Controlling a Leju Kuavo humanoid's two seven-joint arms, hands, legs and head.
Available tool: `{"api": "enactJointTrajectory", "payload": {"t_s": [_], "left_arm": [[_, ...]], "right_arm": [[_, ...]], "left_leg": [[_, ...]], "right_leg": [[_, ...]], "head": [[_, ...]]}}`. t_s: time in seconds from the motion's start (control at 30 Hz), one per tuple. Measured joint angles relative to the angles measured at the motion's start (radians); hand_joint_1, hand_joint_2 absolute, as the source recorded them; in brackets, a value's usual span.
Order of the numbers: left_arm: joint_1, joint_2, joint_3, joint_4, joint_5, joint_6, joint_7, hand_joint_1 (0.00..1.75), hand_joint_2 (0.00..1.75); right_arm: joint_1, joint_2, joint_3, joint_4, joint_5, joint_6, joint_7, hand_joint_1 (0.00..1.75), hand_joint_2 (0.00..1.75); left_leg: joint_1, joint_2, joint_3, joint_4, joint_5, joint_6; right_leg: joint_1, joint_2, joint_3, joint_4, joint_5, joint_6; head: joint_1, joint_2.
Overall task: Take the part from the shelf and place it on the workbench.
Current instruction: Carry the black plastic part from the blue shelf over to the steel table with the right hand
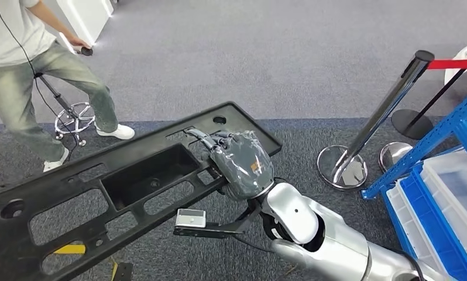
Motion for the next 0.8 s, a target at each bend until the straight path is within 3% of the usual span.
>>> {"api": "enactJointTrajectory", "payload": {"t_s": [0.07,0.1,0.13,0.2,0.27,0.33,0.4,0.43,0.47,0.53,0.6,0.63,0.67,0.73,0.8], "left_arm": [[-0.001,0.0,0.0,0.0,0.0,-0.001,0.0,0.0,1.75],[0.0,0.0,0.0,0.0,0.001,-0.001,0.0,0.0,1.75],[0.001,0.0,0.0,0.0,0.001,-0.001,0.0,0.0,1.75],[0.001,0.0,0.0,0.0,0.001,-0.001,0.0,0.0,1.75],[-0.002,0.001,0.0,0.0,0.001,-0.001,0.0,0.0,1.75],[-0.005,0.001,0.0,0.0,0.0,-0.001,0.0,0.0,1.75],[-0.004,0.001,0.0,0.0,0.001,-0.001,0.0,0.0,1.75],[-0.002,0.001,0.0,0.0,0.001,-0.001,0.0,0.0,1.75],[-0.002,0.001,0.0,0.0,0.001,-0.001,0.0,0.0,1.75],[-0.003,0.0,0.0,0.0,0.001,-0.001,0.001,0.0,1.75],[-0.005,0.0,0.0,0.0,0.001,-0.001,0.001,0.0,1.75],[-0.004,0.0,0.0,0.0,0.001,-0.001,0.001,0.0,1.75],[-0.003,0.0,0.0,0.0,0.001,-0.002,0.001,0.0,1.75],[-0.002,-0.001,0.0,0.0,0.002,-0.002,0.001,0.0,1.75],[-0.003,-0.001,0.0,0.0,0.002,-0.002,0.001,0.0,1.75]], "right_arm": [[0.0,0.0,0.0,0.001,0.0,-0.001,0.0,1.75,1.75],[0.0,0.0,0.0,0.002,0.0,-0.001,0.0,1.75,1.75],[0.0,0.0,0.0,0.003,0.0,-0.001,0.0,1.75,1.75],[-0.001,0.0,0.0,0.005,0.0,-0.001,-0.001,1.75,1.75],[-0.002,0.0,0.0,0.005,0.0,-0.002,-0.003,1.75,1.75],[-0.002,0.0,0.0,0.006,0.0,-0.003,-0.005,1.75,1.75],[-0.002,0.0,0.0,0.006,0.0,-0.004,-0.006,1.75,1.75],[-0.003,0.0,0.0,0.006,0.0,-0.004,-0.006,1.75,1.75],[-0.004,0.0,0.0,0.006,0.0,-0.005,-0.006,1.75,1.75],[-0.003,0.0,-0.001,0.008,0.0,-0.007,-0.006,1.75,1.75],[0.0,0.0,-0.001,0.009,0.0,-0.008,-0.006,1.75,1.75],[0.001,0.0,-0.001,0.01,0.0,-0.008,-0.006,1.75,1.75],[0.001,0.0,-0.001,0.011,0.0,-0.008,-0.006,1.75,1.75],[-0.001,0.0,-0.001,0.012,0.0,-0.008,-0.006,1.75,1.75],[-0.003,0.0,-0.001,0.013,-0.001,-0.009,-0.006,1.75,1.75]], "left_leg": [[0.004,0.012,-0.061,0.116,-0.043,-0.008],[0.004,0.013,-0.079,0.145,-0.046,-0.009],[0.004,0.015,-0.078,0.137,-0.03,-0.008],[0.001,0.029,-0.023,0.02,0.033,0.002],[-0.011,0.063,0.035,-0.095,0.07,0.018],[-0.021,0.074,0.048,-0.125,0.072,0.029],[-0.019,0.055,0.055,-0.139,0.079,0.038],[-0.016,0.046,0.062,-0.148,0.083,0.043],[-0.013,0.038,0.068,-0.158,0.087,0.048],[-0.011,0.02,0.074,-0.164,0.09,0.055],[-0.011,-0.001,0.073,-0.16,0.088,0.058],[-0.01,-0.013,0.073,-0.157,0.087,0.058],[-0.009,-0.025,0.073,-0.152,0.084,0.056],[-0.007,-0.05,0.069,-0.136,0.076,0.046],[-0.006,-0.07,0.055,-0.118,0.069,0.034]], "right_leg": [[0.003,-0.014,0.0,0.001,-0.002,-0.005],[0.004,-0.021,0.001,0.001,-0.003,-0.006],[0.005,-0.027,0.001,0.001,-0.004,-0.006],[0.007,-0.041,0.005,0.0,-0.007,-0.005],[0.01,-0.054,0.011,-0.003,-0.01,0.001],[0.011,-0.068,0.014,-0.008,-0.01,0.009],[0.01,-0.078,0.02,-0.012,-0.014,0.021],[0.009,-0.069,0.019,-0.002,-0.023,0.025],[0.009,-0.053,0.008,0.027,-0.042,0.028],[0.009,-0.019,-0.048,0.142,-0.1,0.029],[0.009,-0.01,-0.104,0.245,-0.131,0.031],[0.008,-0.01,-0.11,0.249,-0.119,0.033],[0.006,-0.008,-0.097,0.217,-0.09,0.034],[0.0,0.016,-0.041,0.094,-0.026,0.036],[-0.005,0.047,-0.007,0.019,-0.006,0.033]], "head": [[-0.003,0.0],[-0.003,0.0],[-0.003,0.0],[-0.003,0.0],[-0.003,0.0],[-0.002,0.0],[-0.002,0.0],[-0.002,0.0],[0.0,0.0],[0.002,0.0],[0.003,0.0],[0.003,0.0],[0.003,0.0],[0.003,0.0],[0.003,0.0]]}}
